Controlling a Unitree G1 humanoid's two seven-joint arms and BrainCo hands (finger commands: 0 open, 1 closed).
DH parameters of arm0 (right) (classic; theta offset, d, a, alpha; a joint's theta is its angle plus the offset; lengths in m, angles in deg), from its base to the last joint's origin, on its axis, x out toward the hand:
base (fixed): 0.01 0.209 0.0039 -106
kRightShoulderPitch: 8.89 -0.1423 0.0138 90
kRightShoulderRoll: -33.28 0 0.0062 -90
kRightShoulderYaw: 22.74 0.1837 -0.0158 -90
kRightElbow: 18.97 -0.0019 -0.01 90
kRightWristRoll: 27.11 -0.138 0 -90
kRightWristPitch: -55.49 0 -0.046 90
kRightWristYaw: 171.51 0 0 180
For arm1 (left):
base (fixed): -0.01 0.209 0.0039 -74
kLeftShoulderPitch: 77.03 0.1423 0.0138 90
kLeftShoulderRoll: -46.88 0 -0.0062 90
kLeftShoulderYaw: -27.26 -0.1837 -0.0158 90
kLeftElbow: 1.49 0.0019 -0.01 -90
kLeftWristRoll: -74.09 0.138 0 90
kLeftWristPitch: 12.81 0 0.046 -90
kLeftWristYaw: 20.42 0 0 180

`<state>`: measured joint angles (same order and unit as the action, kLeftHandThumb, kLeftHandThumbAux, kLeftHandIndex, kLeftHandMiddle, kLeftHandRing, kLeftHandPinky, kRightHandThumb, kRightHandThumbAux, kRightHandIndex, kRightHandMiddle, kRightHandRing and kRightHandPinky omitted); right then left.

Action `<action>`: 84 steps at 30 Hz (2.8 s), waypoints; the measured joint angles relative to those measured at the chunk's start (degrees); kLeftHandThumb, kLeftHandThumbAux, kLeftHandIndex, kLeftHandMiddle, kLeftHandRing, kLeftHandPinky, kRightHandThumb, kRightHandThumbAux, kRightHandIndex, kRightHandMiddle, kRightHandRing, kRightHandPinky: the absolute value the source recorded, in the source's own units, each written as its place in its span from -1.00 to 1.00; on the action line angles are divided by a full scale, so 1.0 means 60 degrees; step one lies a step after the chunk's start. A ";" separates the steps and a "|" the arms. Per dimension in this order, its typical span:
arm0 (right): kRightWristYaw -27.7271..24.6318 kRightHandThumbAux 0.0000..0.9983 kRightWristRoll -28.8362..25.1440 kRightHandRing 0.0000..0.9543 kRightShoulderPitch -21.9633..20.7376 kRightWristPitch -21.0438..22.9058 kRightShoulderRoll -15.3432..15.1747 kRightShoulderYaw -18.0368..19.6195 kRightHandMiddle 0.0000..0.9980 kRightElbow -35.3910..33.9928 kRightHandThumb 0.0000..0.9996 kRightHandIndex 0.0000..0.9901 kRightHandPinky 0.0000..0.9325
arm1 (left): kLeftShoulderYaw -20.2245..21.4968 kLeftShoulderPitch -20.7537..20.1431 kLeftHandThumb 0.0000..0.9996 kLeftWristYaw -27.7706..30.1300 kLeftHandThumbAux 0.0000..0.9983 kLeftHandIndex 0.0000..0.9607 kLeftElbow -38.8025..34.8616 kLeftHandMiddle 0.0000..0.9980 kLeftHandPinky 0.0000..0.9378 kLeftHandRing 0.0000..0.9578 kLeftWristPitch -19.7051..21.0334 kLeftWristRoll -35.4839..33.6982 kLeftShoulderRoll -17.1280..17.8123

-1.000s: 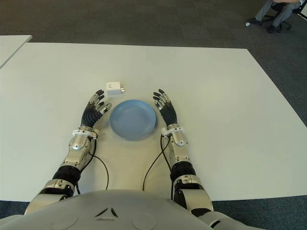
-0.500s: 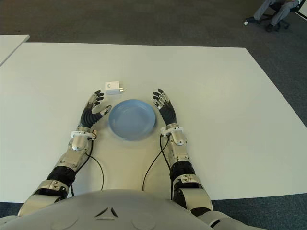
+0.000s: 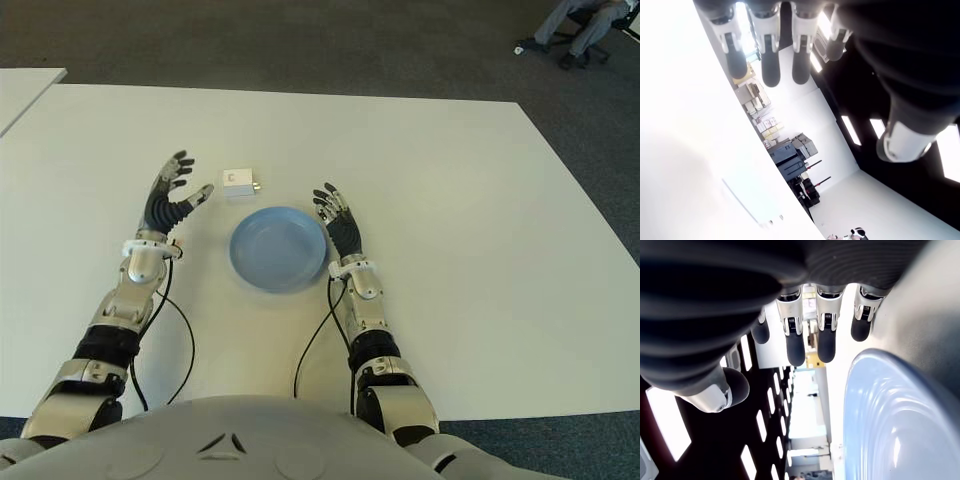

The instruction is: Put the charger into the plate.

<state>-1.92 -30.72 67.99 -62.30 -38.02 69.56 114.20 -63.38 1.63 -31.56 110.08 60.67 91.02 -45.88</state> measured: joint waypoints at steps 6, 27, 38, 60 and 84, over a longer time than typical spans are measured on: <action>0.0005 0.02 -0.0003 -0.71 -0.0081 -0.0030 0.0033 -0.0009 -0.61 0.0032 -1.00 -0.88 -0.88 | -0.0072 -0.0766 -0.47 0.0049 0.10 -0.76 -0.0226 -0.66 -0.57 -0.64 0.0247 0.0083 0.0186; 0.0123 0.06 -0.0020 -0.69 -0.0184 -0.0003 0.0119 0.0015 -0.61 0.0172 -1.00 -0.91 -0.84 | -0.1305 -0.2985 -0.79 0.0045 0.07 -0.87 0.1135 -0.75 -0.71 -0.74 0.1356 0.1487 0.0298; 0.0133 0.05 -0.0034 -0.68 -0.0232 -0.0047 0.0125 0.0048 -0.59 0.0259 -1.00 -0.90 -0.84 | -0.3114 -0.5177 -0.78 -0.1831 0.04 -0.99 0.4750 -0.93 -0.87 -0.92 0.0690 0.3497 0.0354; 0.0256 0.06 -0.0186 -0.65 -0.0079 -0.0067 0.0112 0.0193 -0.58 -0.0009 -1.00 -0.89 -0.78 | -0.6066 -0.5891 -0.83 -0.2608 -0.02 -1.00 0.7389 -1.00 -1.00 -1.00 0.0371 0.5682 0.0796; 0.0386 0.05 -0.0552 -0.71 0.0997 0.0420 0.0107 0.0519 -0.64 -0.1753 -1.00 -0.89 -0.83 | -0.6817 -0.5976 -0.90 -0.2288 -0.10 -1.00 0.8629 -1.00 -1.00 -1.00 0.1035 0.6052 0.1037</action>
<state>0.39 -34.03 73.98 -59.78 -37.37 72.67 103.68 -104.28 -34.23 -45.29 161.85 66.88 127.34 -39.66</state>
